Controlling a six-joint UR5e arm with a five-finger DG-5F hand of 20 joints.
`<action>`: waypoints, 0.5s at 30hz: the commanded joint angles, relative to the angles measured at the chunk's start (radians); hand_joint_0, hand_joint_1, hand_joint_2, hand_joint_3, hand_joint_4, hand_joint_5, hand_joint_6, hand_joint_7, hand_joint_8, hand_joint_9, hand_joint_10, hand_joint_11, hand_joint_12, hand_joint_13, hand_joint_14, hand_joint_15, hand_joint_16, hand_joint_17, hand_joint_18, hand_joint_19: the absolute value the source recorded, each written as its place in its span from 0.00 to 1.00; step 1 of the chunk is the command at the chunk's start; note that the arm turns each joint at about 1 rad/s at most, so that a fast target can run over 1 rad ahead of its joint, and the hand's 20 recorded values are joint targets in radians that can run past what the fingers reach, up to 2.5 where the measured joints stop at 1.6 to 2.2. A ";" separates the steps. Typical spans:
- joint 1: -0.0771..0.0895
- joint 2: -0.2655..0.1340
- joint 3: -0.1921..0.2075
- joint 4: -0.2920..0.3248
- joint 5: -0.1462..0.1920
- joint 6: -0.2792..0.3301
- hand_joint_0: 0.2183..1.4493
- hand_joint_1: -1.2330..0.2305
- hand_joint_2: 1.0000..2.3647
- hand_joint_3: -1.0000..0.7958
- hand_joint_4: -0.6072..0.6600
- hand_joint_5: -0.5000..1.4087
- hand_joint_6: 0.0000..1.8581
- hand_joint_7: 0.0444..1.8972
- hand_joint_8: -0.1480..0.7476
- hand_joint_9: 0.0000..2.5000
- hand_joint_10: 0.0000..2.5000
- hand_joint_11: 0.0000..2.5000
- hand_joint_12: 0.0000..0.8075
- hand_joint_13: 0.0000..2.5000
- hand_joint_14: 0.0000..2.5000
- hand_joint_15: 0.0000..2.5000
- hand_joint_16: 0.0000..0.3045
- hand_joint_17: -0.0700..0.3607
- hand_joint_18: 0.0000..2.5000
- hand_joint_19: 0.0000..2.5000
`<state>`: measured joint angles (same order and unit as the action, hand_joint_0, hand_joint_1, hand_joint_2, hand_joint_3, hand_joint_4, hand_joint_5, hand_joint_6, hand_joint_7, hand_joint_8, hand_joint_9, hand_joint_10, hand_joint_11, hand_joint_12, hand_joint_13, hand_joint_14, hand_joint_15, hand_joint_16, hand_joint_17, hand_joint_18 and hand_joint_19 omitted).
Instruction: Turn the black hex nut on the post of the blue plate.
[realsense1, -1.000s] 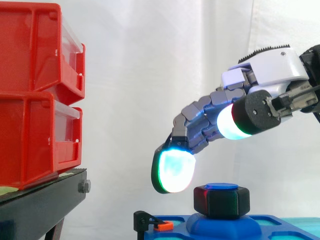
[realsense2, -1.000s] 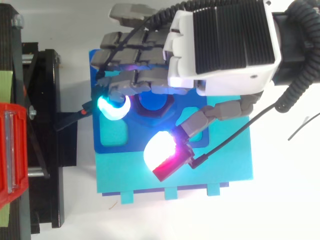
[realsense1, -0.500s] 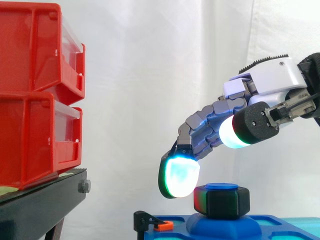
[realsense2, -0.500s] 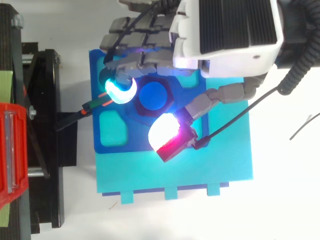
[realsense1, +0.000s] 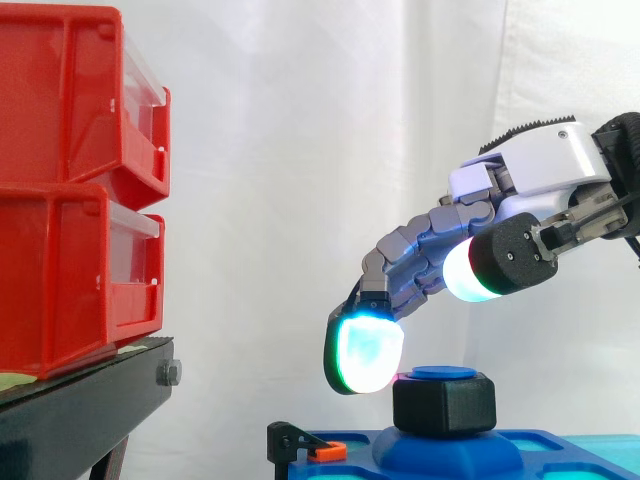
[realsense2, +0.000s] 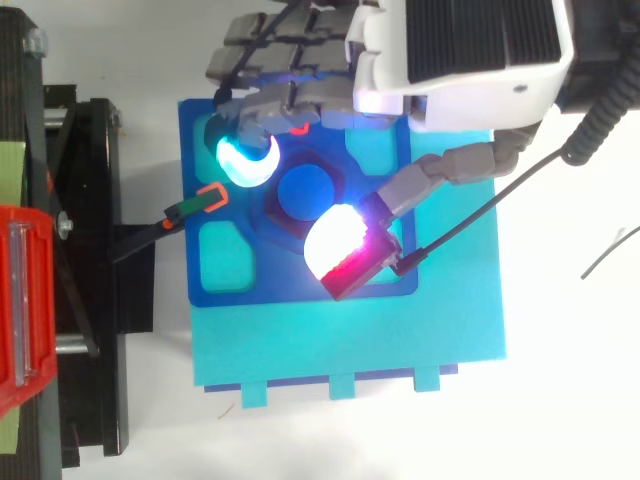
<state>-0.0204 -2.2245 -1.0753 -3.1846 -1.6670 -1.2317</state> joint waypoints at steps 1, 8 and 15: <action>-0.010 0.000 0.000 0.000 -0.014 -0.006 0.21 0.61 0.00 0.28 0.62 0.16 0.27 0.44 0.44 0.13 0.00 0.01 0.45 0.08 0.00 0.00 0.18 0.45 0.00 0.00; -0.033 0.000 0.000 0.003 -0.050 -0.011 0.21 0.61 0.00 0.28 0.62 0.16 0.27 0.45 0.44 0.13 0.00 0.01 0.45 0.08 0.00 0.01 0.18 0.45 0.00 0.00; -0.050 0.000 0.000 0.009 -0.076 -0.022 0.20 0.65 0.00 0.28 0.62 0.16 0.27 0.44 0.44 0.13 0.00 0.01 0.45 0.08 0.00 0.01 0.18 0.45 0.00 0.00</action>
<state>-0.0653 -2.2244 -1.0752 -3.1780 -1.7343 -1.2486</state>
